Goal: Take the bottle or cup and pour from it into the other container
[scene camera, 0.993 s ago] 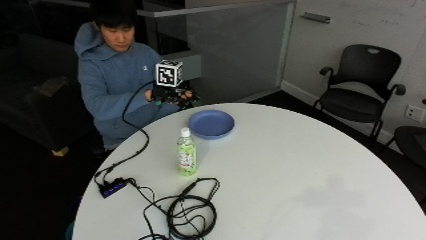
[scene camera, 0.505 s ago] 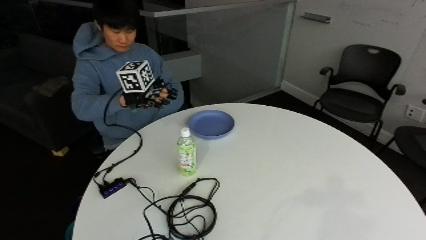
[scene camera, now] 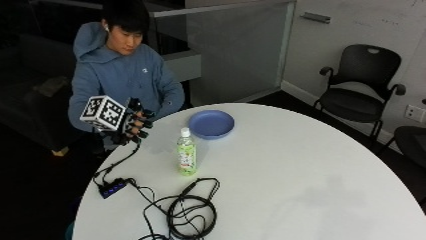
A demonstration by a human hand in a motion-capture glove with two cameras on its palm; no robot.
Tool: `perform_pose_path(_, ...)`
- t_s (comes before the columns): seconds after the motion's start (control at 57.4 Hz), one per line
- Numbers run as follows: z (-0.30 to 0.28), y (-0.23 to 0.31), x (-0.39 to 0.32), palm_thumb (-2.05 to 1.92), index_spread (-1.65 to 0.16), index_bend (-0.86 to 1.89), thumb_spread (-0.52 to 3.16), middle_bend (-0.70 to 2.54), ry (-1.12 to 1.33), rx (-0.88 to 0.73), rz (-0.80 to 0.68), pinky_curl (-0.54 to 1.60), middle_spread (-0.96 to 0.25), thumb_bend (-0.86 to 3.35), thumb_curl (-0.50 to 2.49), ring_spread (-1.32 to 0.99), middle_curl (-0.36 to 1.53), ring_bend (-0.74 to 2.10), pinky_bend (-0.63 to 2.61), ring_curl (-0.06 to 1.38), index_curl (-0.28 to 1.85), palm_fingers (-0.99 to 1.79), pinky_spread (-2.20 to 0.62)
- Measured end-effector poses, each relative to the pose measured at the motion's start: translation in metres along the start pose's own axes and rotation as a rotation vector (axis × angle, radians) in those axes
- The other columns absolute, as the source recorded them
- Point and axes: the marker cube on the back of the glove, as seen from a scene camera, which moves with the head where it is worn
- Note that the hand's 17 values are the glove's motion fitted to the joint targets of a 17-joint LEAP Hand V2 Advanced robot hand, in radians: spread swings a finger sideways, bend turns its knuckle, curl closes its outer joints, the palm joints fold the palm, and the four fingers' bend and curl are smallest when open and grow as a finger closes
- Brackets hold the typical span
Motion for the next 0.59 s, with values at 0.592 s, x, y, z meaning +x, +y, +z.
perform_pose_path(0.592,0.096,-0.052,0.052,0.62,-0.4,0.13,0.89,0.18,-0.541,0.003,0.123,0.28,0.06,-0.04,0.36,0.18,0.29,0.53,0.66,0.29,0.21,-0.01,0.24)
